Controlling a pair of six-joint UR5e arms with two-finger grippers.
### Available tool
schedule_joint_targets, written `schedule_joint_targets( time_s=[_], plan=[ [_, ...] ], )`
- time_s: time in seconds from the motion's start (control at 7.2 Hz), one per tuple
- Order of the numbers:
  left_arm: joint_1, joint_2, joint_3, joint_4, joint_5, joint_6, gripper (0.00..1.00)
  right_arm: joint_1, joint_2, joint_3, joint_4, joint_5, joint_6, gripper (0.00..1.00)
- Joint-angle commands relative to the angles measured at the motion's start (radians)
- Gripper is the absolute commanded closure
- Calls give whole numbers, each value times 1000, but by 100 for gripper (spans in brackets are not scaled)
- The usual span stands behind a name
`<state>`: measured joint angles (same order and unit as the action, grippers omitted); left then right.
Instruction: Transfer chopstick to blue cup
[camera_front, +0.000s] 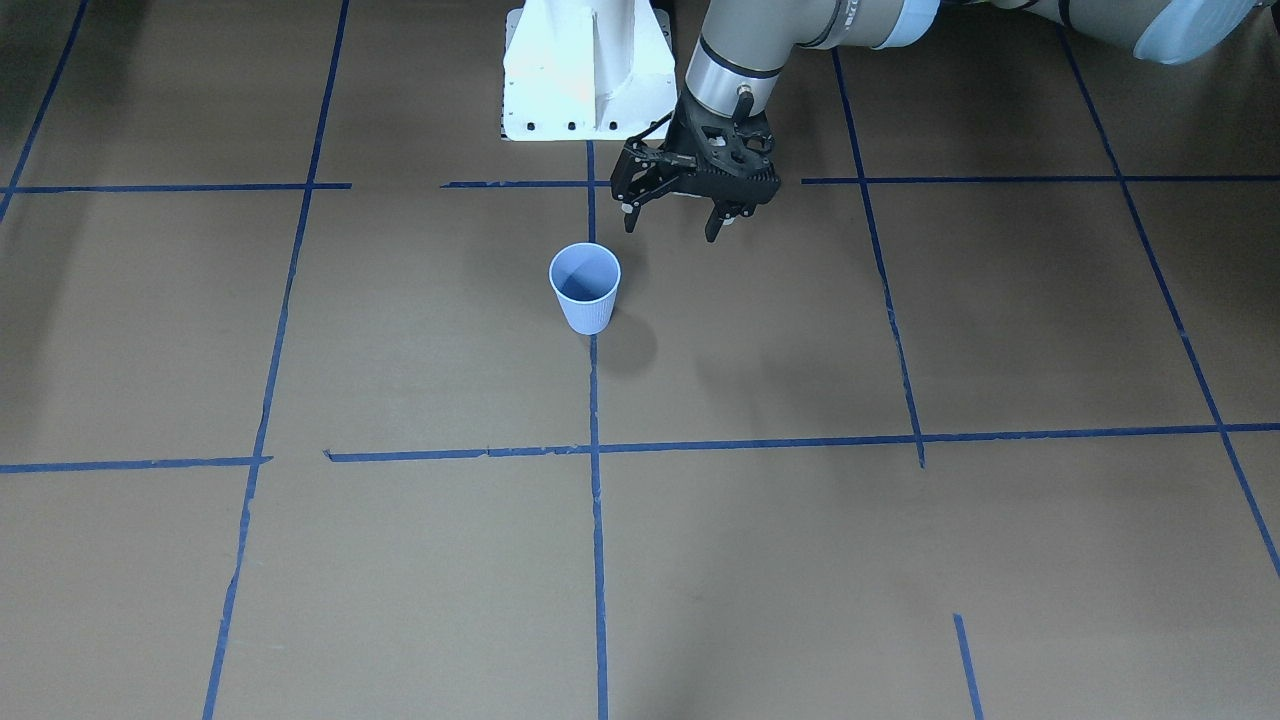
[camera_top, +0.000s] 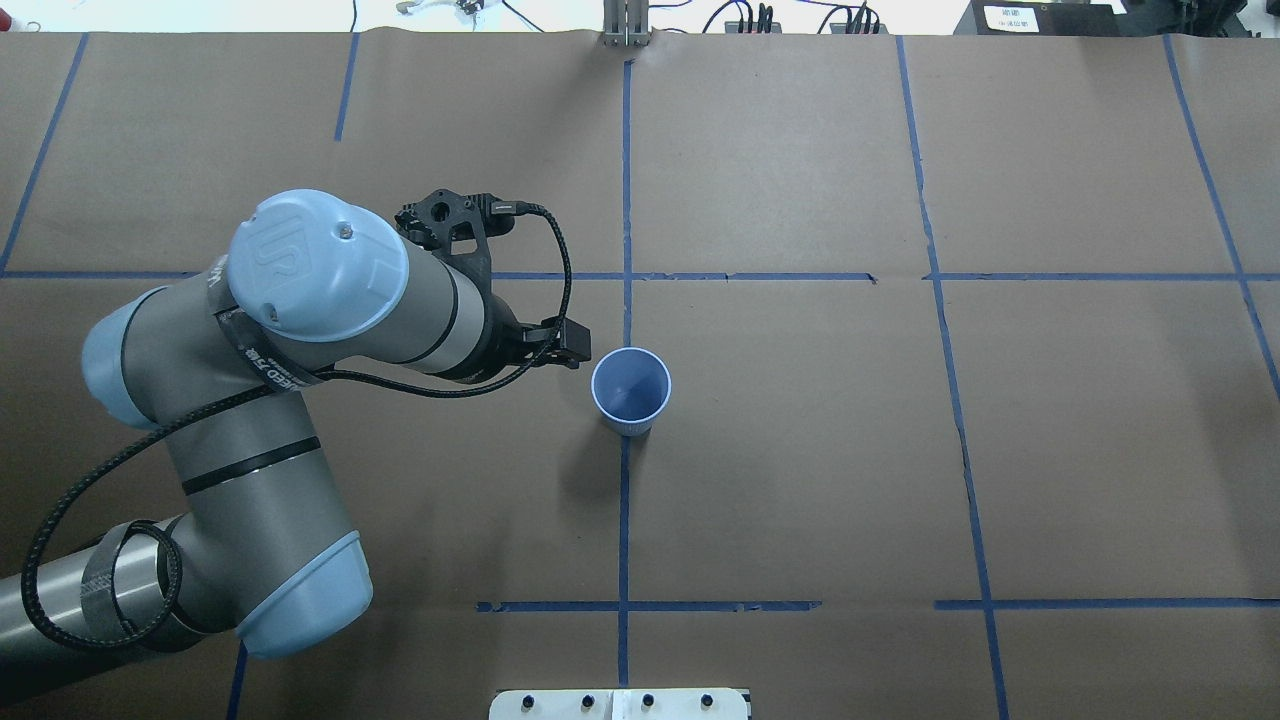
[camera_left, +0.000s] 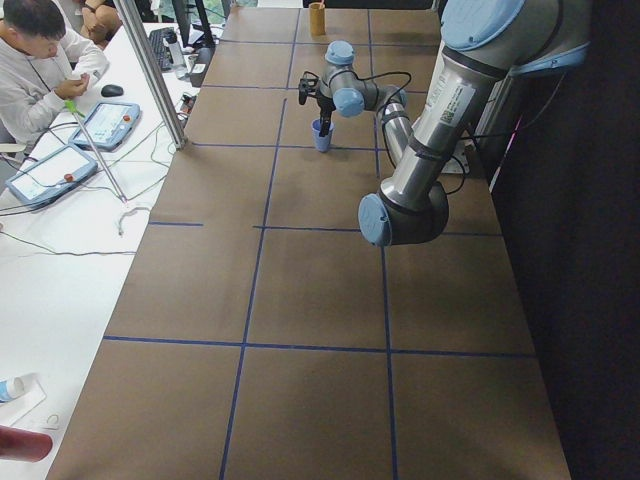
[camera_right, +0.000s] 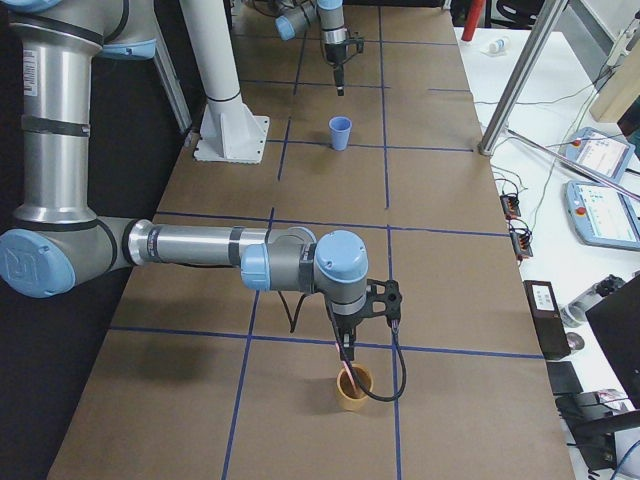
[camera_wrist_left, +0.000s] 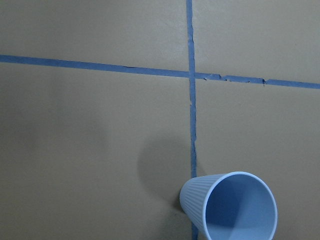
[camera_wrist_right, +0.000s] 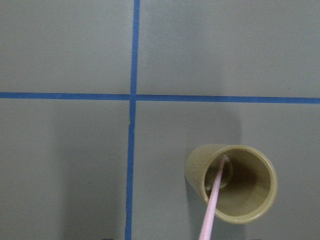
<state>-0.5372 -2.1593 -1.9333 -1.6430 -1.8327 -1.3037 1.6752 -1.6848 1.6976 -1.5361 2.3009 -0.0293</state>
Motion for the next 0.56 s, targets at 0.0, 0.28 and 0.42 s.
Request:
schedule_joint_targets(
  time_s=[0.0, 0.28, 0.42],
  plan=[
    [0, 3, 5, -1, 1, -5, 0, 17, 5, -77, 1, -14, 43, 6],
    [0, 3, 5, -1, 3, -5, 0, -17, 14, -82, 8, 23, 240, 6],
    [0, 4, 5, -1, 3, -5, 0, -28, 14, -85, 8, 31, 247, 6]
  ],
)
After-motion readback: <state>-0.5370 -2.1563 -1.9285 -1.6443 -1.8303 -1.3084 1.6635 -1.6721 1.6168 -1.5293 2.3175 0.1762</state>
